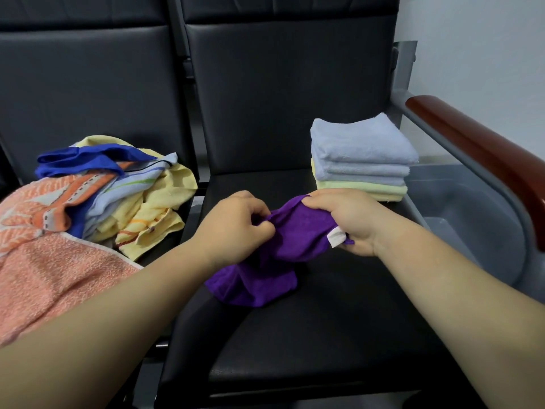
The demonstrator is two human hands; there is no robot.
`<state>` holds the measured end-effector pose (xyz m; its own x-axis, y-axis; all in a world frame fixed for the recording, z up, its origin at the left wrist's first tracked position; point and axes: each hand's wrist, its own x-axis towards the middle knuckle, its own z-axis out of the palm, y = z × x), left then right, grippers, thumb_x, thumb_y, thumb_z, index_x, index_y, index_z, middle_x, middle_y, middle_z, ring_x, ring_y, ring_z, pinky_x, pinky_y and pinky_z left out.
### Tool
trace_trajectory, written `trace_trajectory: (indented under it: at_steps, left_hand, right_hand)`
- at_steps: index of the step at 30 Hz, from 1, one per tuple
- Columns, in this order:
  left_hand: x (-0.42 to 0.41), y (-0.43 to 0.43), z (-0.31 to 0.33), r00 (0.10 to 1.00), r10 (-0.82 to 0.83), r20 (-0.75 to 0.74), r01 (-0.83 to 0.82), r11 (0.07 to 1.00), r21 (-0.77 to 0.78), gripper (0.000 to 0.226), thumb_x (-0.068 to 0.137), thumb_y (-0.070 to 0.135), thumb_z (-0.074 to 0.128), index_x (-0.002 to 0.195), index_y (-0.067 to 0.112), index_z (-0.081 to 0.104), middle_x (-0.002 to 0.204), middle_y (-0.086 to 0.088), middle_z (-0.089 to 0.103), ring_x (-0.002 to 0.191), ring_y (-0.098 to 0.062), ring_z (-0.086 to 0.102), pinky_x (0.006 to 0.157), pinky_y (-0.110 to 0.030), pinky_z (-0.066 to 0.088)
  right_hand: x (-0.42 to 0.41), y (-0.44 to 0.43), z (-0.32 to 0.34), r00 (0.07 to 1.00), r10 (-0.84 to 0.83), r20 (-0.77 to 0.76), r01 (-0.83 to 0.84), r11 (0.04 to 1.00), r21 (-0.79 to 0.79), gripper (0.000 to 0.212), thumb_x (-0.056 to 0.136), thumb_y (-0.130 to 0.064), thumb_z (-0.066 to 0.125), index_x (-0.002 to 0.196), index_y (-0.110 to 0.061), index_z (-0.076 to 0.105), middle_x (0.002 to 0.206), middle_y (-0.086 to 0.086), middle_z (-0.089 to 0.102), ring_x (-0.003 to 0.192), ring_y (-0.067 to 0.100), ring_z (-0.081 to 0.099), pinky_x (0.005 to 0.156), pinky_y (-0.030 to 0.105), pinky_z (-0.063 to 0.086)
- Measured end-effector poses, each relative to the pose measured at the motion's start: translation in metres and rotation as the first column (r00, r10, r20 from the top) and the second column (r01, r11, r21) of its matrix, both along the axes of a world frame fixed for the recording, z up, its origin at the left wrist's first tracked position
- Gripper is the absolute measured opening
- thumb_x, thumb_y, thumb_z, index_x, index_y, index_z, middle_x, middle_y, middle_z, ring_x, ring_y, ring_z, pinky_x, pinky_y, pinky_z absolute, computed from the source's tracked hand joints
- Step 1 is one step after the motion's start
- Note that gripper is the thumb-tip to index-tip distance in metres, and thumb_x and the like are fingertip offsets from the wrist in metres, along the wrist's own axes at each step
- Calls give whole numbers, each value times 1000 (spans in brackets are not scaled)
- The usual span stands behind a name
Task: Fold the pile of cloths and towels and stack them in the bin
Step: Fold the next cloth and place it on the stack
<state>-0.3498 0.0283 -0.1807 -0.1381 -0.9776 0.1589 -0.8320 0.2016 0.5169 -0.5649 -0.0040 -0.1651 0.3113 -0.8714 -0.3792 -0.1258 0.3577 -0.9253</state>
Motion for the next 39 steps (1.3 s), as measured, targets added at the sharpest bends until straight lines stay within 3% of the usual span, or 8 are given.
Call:
trace_trajectory:
  at_steps: [4, 7, 17, 22, 29, 32, 36, 39]
  left_hand:
    - [10, -4, 2, 993, 111, 48, -106, 991, -84, 6, 86, 26, 65, 86, 28, 71, 99, 7, 57, 90, -13, 57, 76, -30, 46]
    - [19, -7, 10, 970, 159, 186, -136, 982, -132, 7, 86, 22, 63, 87, 24, 69, 87, 5, 58, 84, -18, 56, 70, -33, 46]
    - [47, 16, 33, 946, 198, 258, -226, 970, 86, 10, 80, 16, 68, 86, 25, 67, 80, 7, 65, 75, -16, 63, 66, -31, 53]
    - [64, 42, 45, 923, 281, 264, -311, 947, 79, 13, 83, 15, 67, 87, 26, 73, 80, 5, 69, 78, -15, 64, 58, -26, 43]
    - [103, 63, 82, 908, 275, 317, -310, 948, 67, 16, 91, 18, 67, 87, 32, 72, 87, 6, 67, 79, -16, 63, 67, -30, 49]
    - [118, 68, 104, 895, 258, 365, -300, 952, 62, 14, 91, 21, 69, 85, 33, 72, 91, 5, 71, 87, -17, 65, 76, -33, 51]
    - [136, 71, 126, 853, 243, 461, -306, 950, 65, 5, 87, 25, 73, 90, 26, 77, 84, 5, 72, 81, -16, 66, 71, -30, 50]
    - [148, 71, 138, 853, 322, 411, -372, 927, 47, 6, 85, 21, 73, 84, 24, 78, 77, 1, 72, 72, -18, 67, 65, -29, 50]
  right_hand:
    - [0, 1, 3, 999, 21, -42, -23, 999, -43, 21, 101, -18, 64, 80, -20, 64, 61, 0, 50, 43, 11, 44, 41, 19, 26]
    - [-1, 2, 4, 999, 13, -47, -17, 997, -80, 18, 98, -13, 69, 81, -16, 72, 66, 3, 67, 51, 15, 59, 49, 22, 44]
    - [-12, 7, 4, 981, -14, -191, -32, 971, -237, 7, 89, -17, 75, 86, -16, 82, 86, 12, 75, 84, 26, 66, 81, 39, 51]
    - [-13, 25, 7, 958, -61, -280, -30, 951, -308, 10, 89, -23, 76, 82, -18, 80, 72, 3, 65, 74, 21, 56, 70, 35, 43]
    - [-20, 45, 59, 803, 118, -584, -349, 888, -300, 22, 90, -34, 78, 68, -30, 76, 53, -21, 59, 59, 2, 55, 57, 21, 41]
    - [-22, 46, 83, 745, 155, -649, -415, 869, -270, 36, 90, -30, 77, 55, -29, 69, 50, -15, 51, 52, 5, 49, 54, 22, 41]
    - [-21, 42, 109, 777, 46, -628, -330, 879, -345, 24, 87, -25, 79, 65, -19, 73, 55, -6, 60, 48, 11, 57, 51, 24, 48]
    - [-22, 40, 125, 816, -1, -578, -266, 888, -376, 18, 91, -25, 79, 75, -17, 78, 55, -5, 64, 47, 7, 56, 47, 19, 42]
